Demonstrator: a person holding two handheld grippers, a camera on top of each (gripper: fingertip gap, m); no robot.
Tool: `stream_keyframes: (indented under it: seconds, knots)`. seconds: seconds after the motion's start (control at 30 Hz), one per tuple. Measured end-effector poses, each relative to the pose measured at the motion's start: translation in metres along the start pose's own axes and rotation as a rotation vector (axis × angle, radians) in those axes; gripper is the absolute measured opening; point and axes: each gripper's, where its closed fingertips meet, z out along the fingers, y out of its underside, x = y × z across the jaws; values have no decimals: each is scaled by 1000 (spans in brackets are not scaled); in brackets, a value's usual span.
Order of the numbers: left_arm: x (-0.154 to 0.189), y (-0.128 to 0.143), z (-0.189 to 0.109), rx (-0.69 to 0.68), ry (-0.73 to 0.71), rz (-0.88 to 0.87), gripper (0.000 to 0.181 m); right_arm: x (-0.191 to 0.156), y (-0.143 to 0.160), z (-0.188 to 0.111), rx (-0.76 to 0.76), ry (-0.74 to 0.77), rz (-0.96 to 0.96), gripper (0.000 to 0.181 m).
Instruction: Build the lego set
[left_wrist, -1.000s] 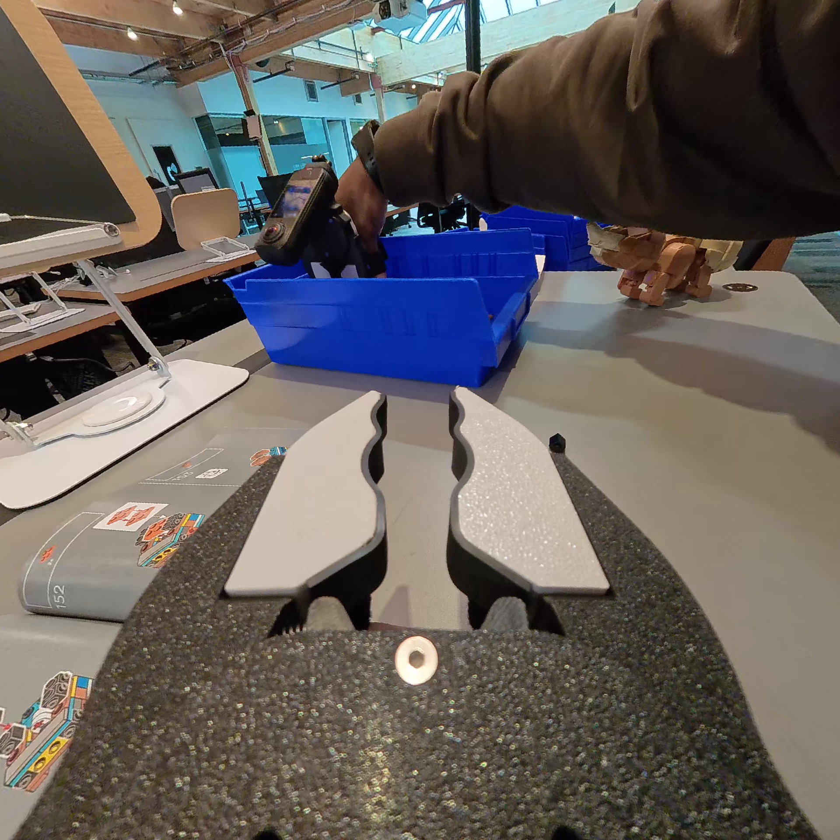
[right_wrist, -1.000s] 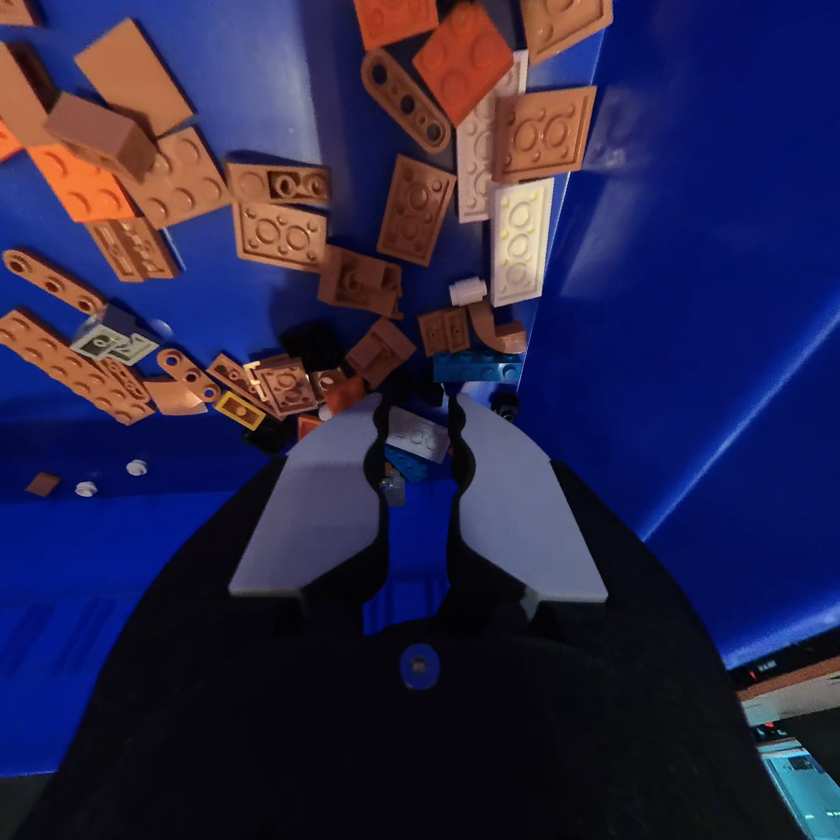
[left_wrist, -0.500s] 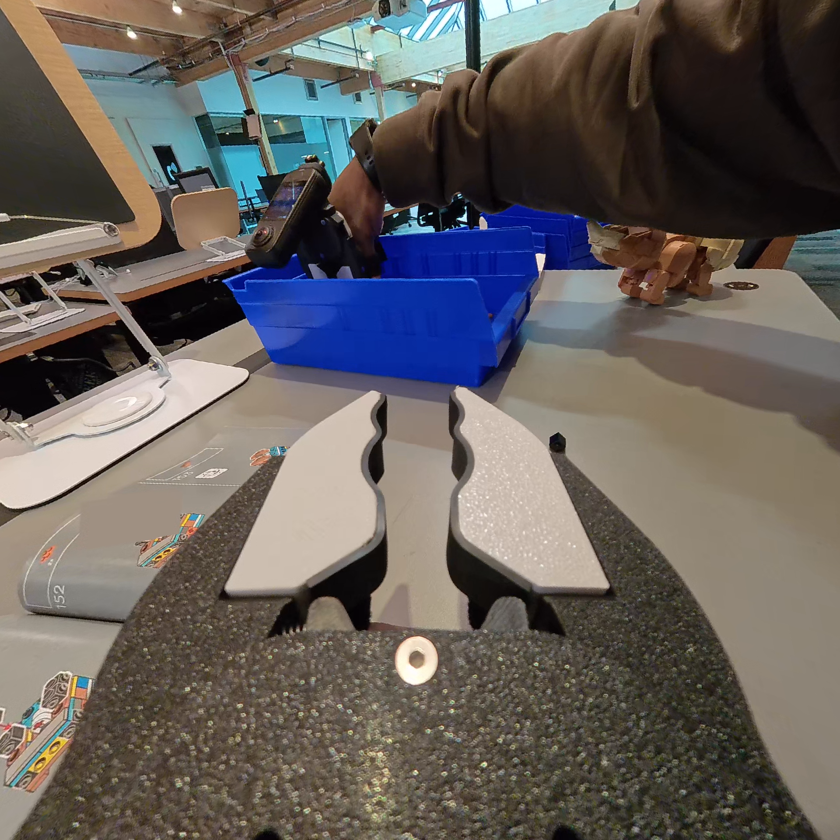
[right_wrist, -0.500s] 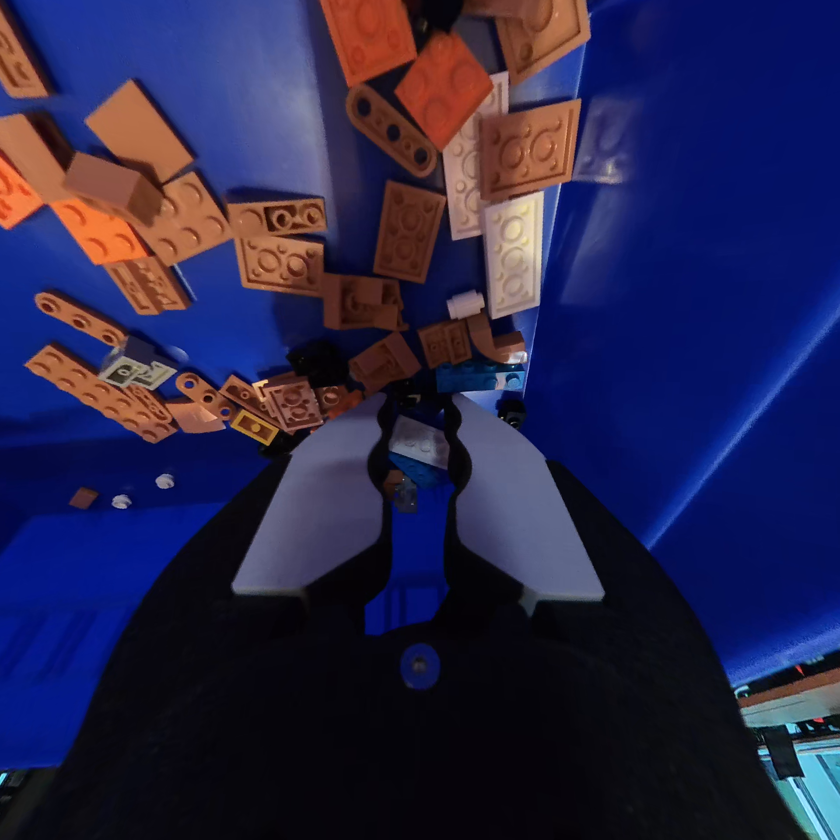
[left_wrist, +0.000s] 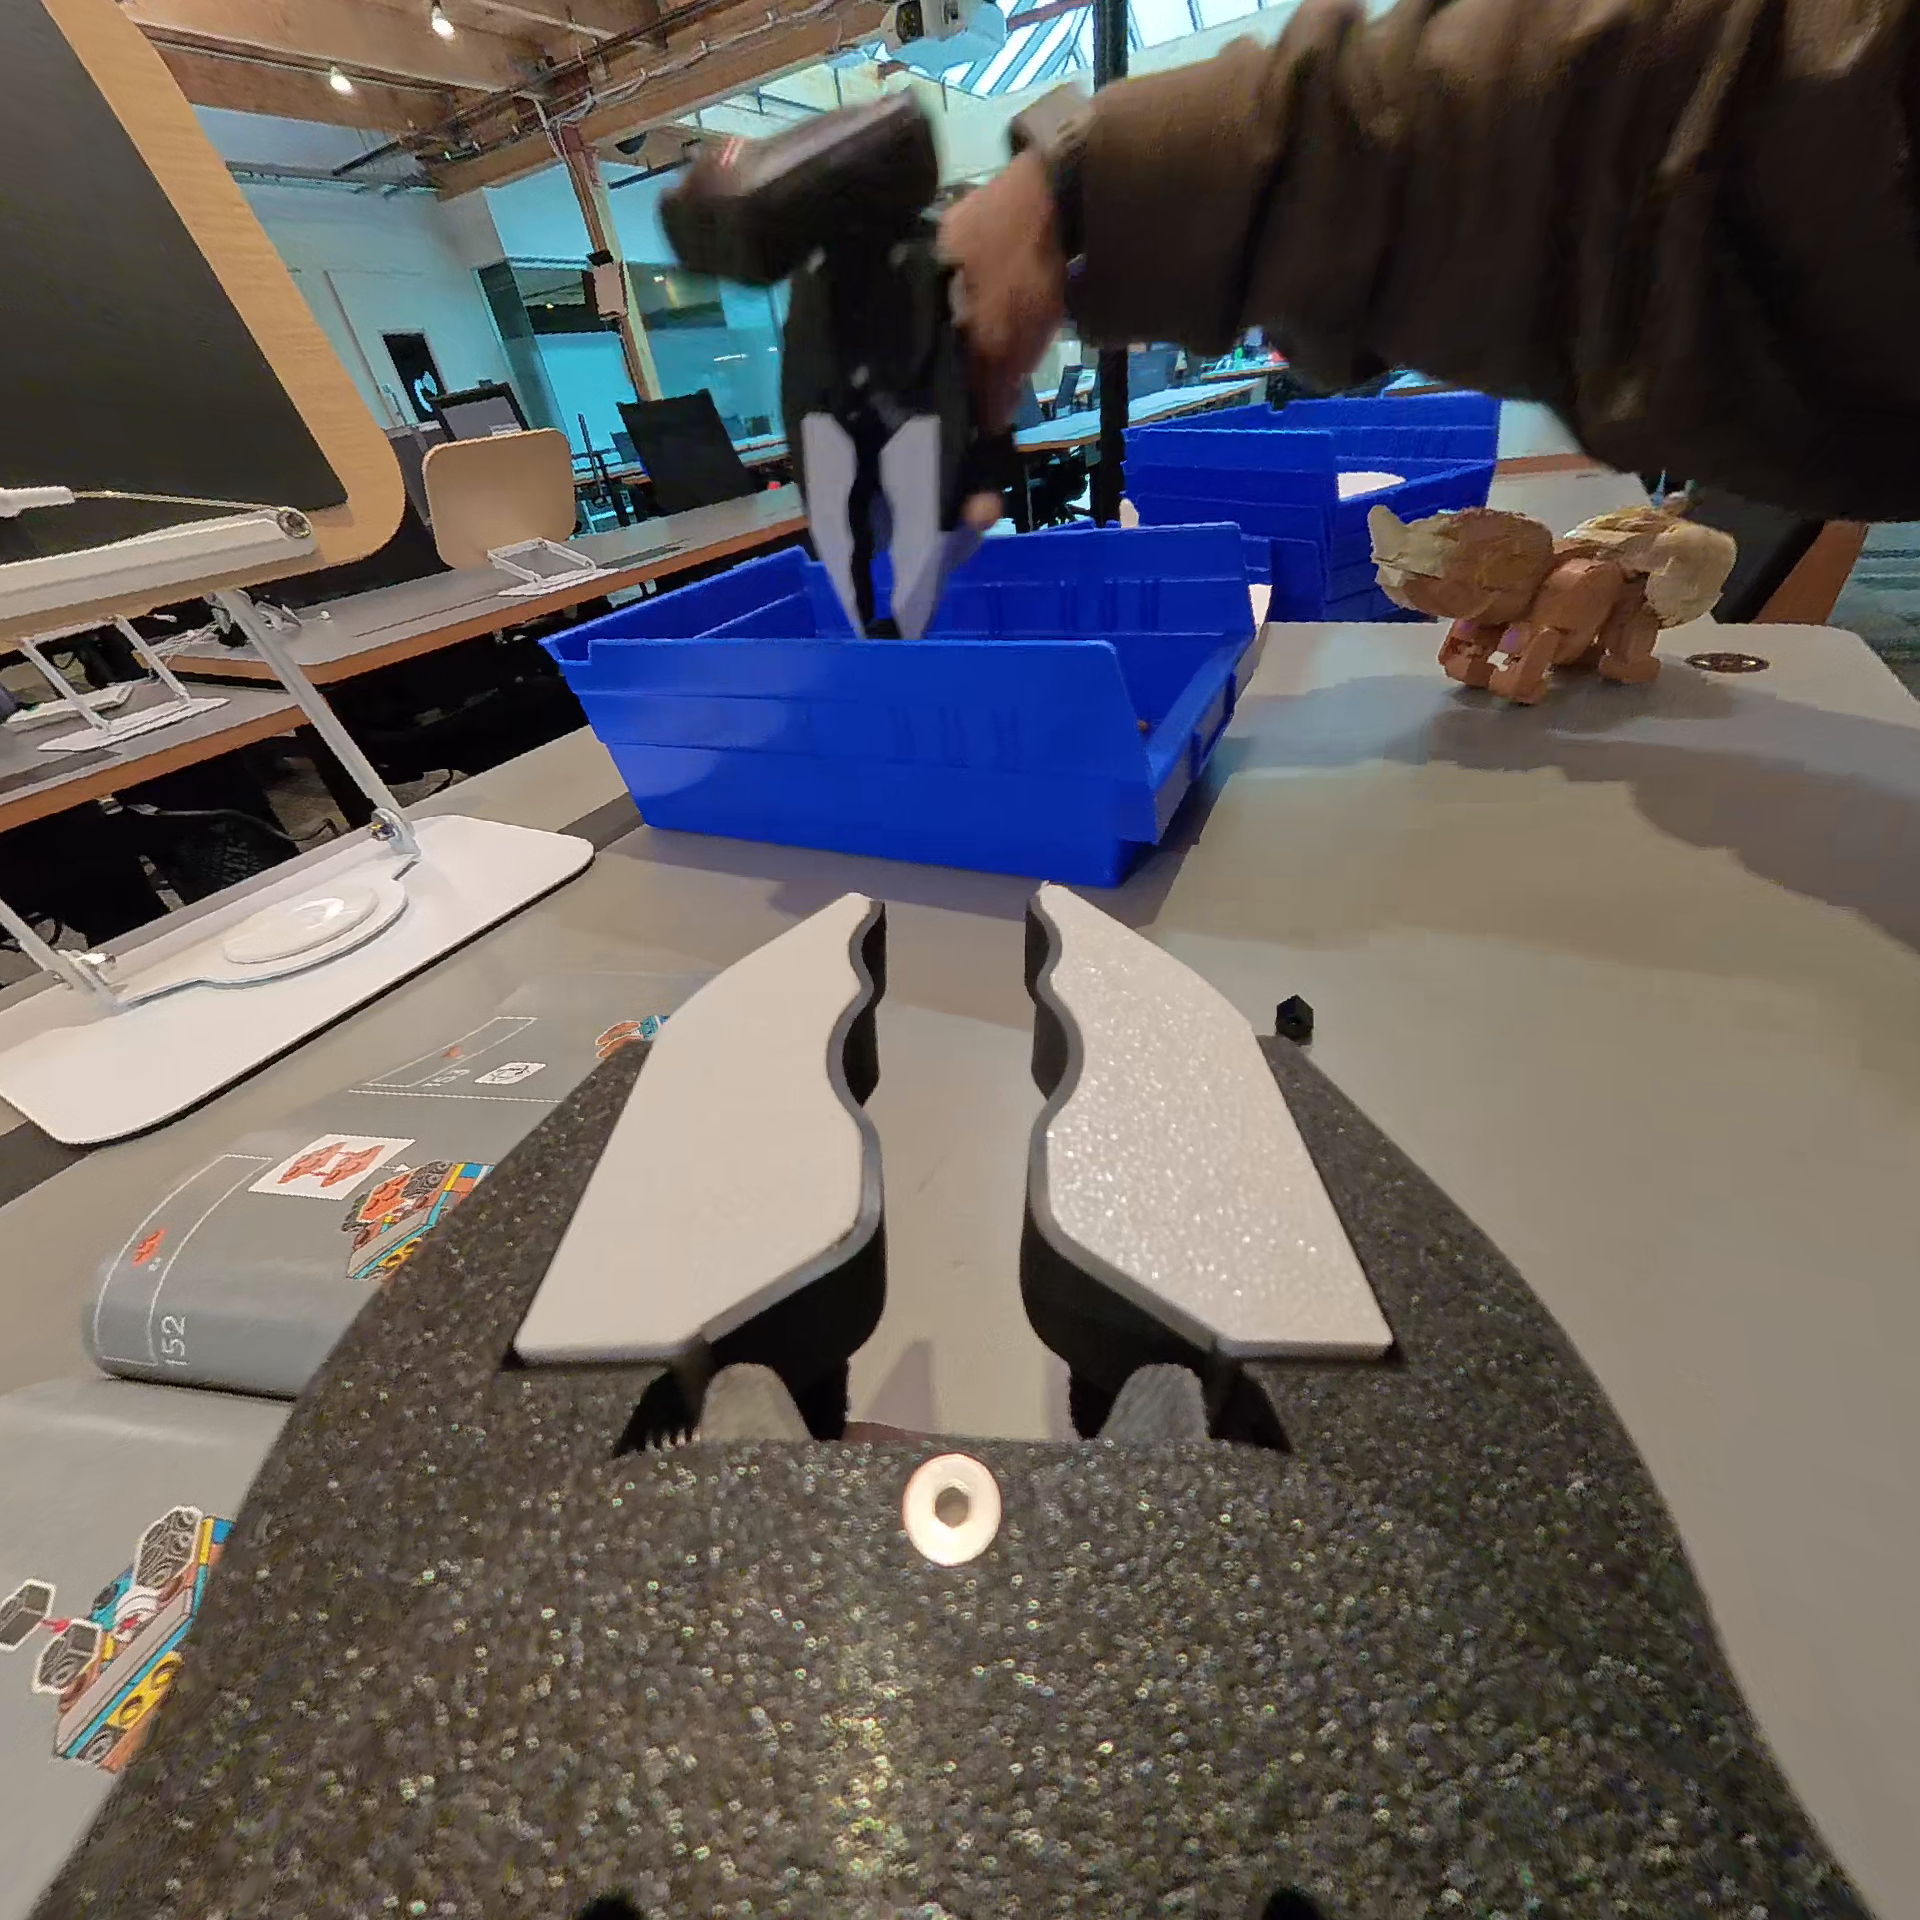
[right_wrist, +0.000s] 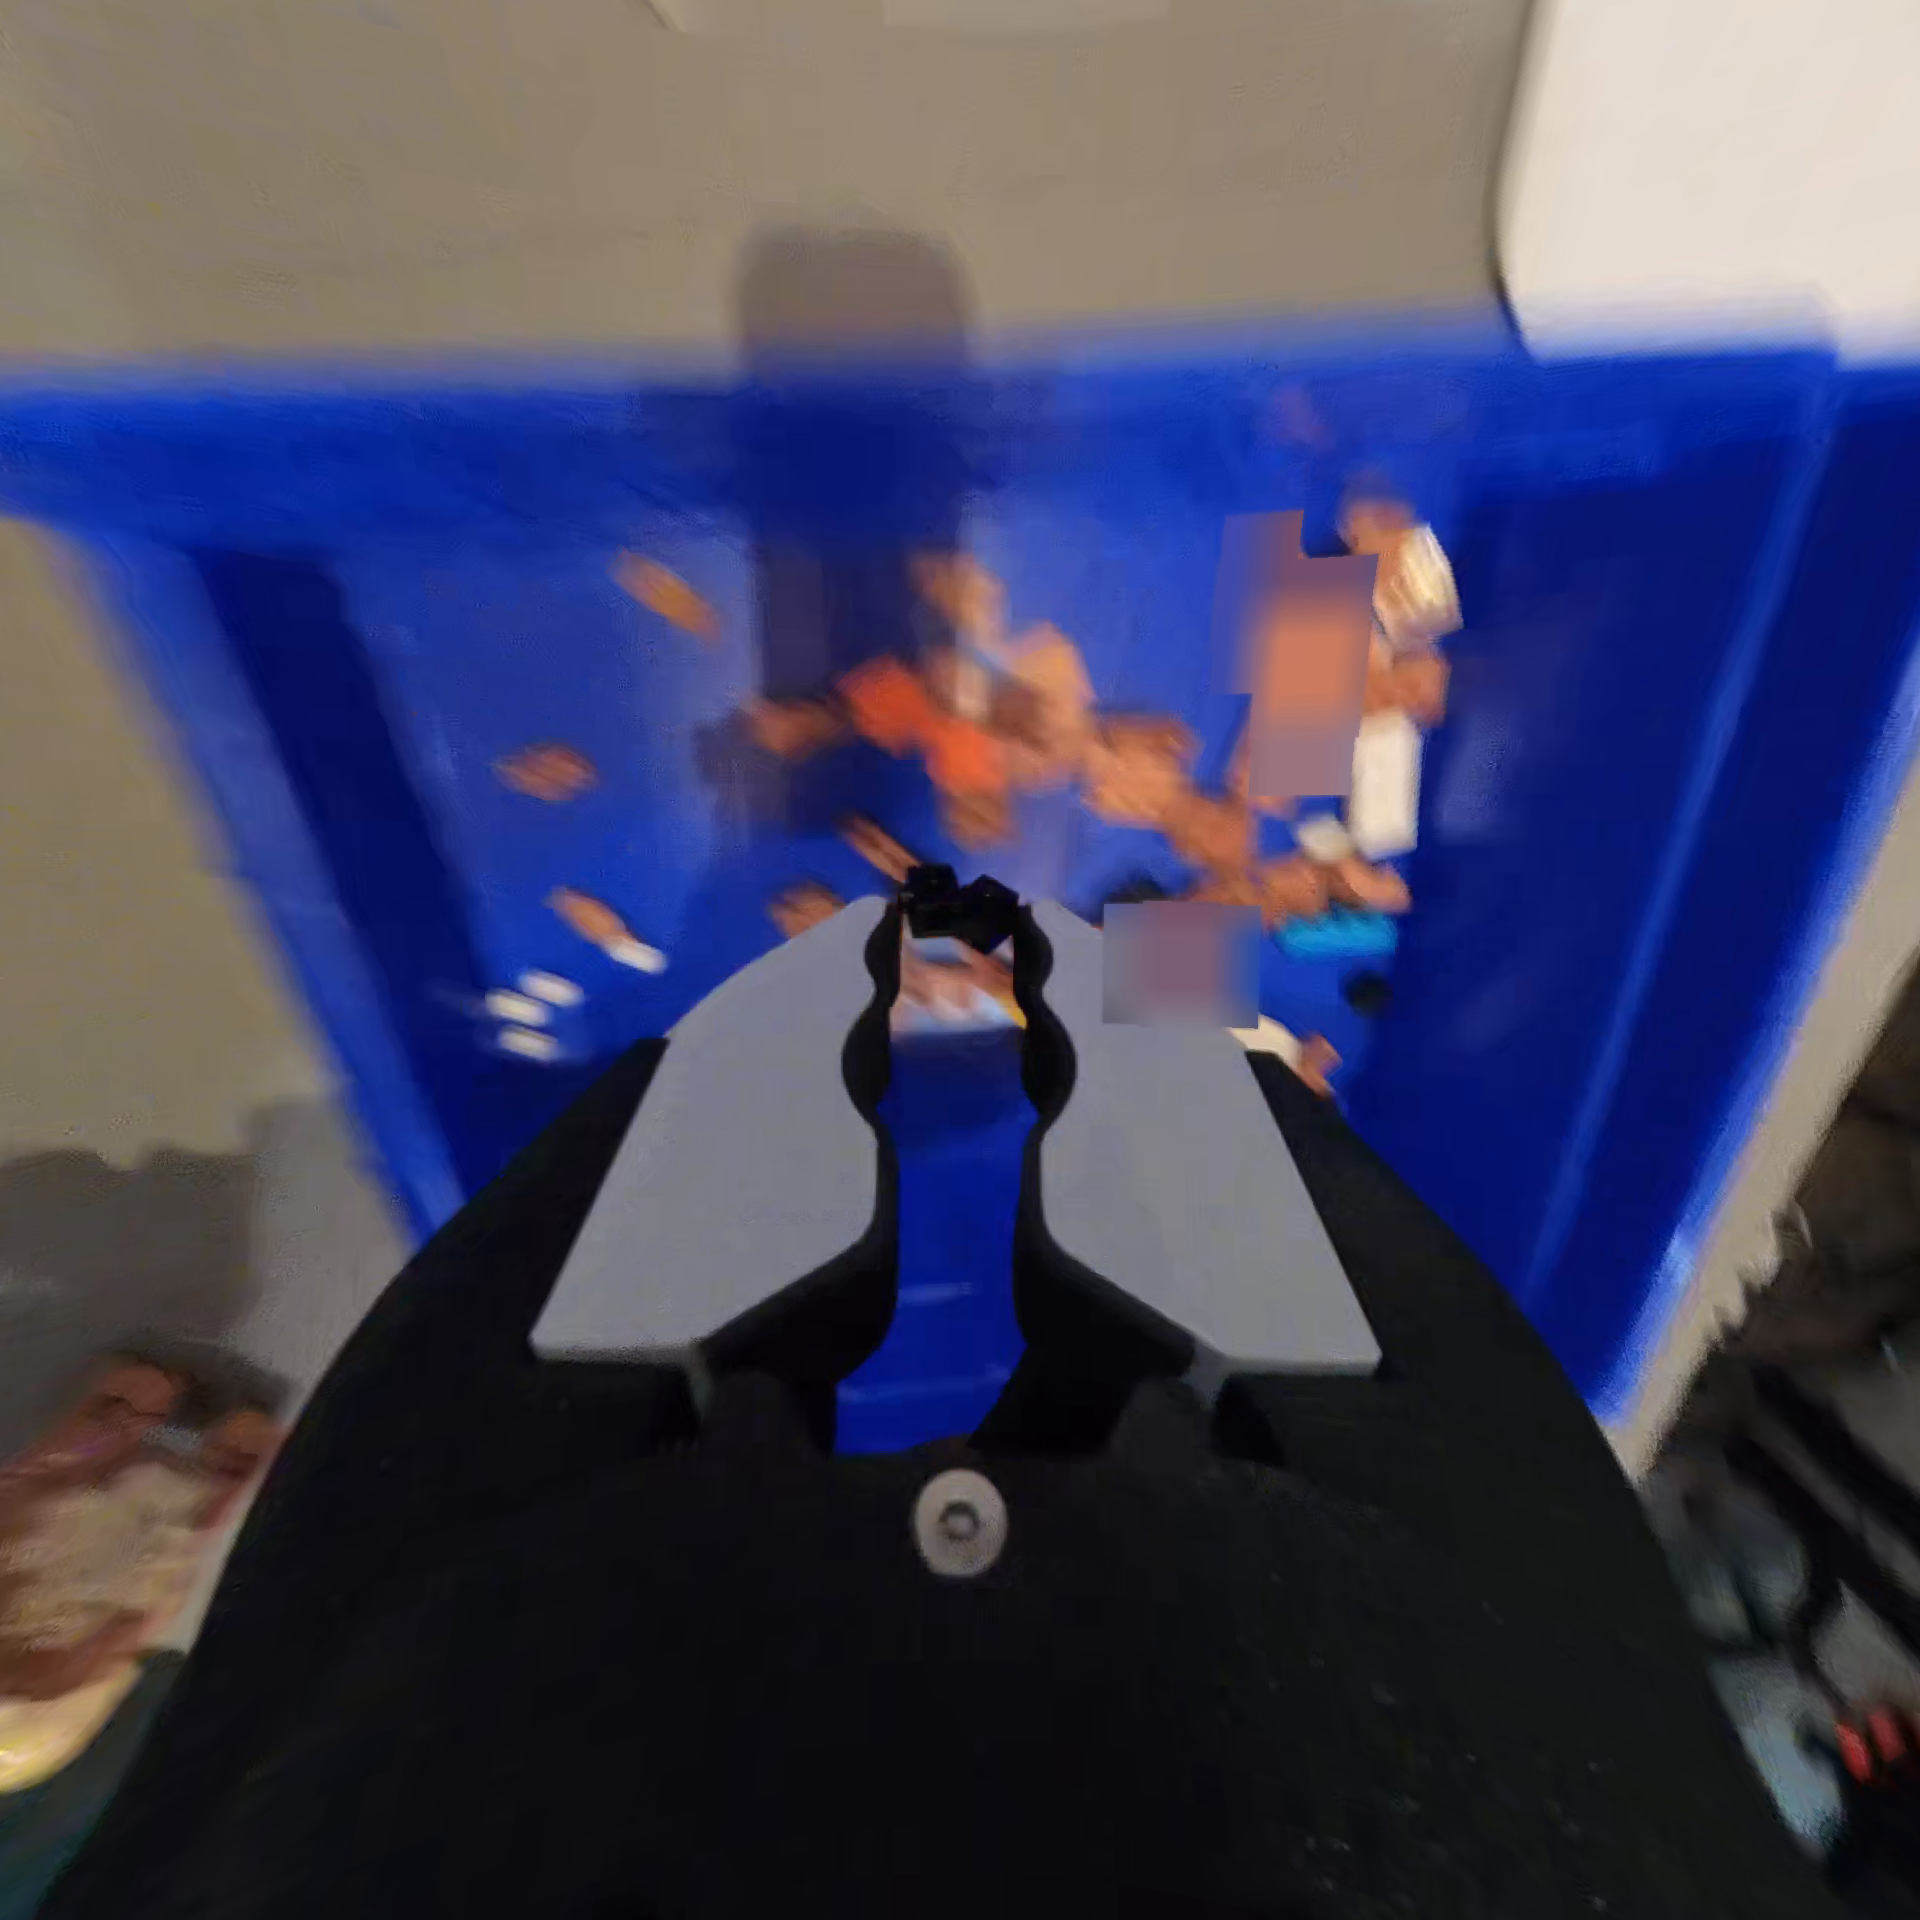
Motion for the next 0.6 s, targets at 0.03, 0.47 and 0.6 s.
stream_keyframes:
  seconds: [0.03,0.47,0.6]
  knots:
    - [-1,0,0,-1,-4,0,25,-31,-22,-9,74,-26,-39,21]
    - [4,3,3,-20,-12,37,24,-180,-115,-20,373,92,-36,20]
    - [4,3,3,-23,-10,37,24,-205,-110,11,304,32,-58,20]
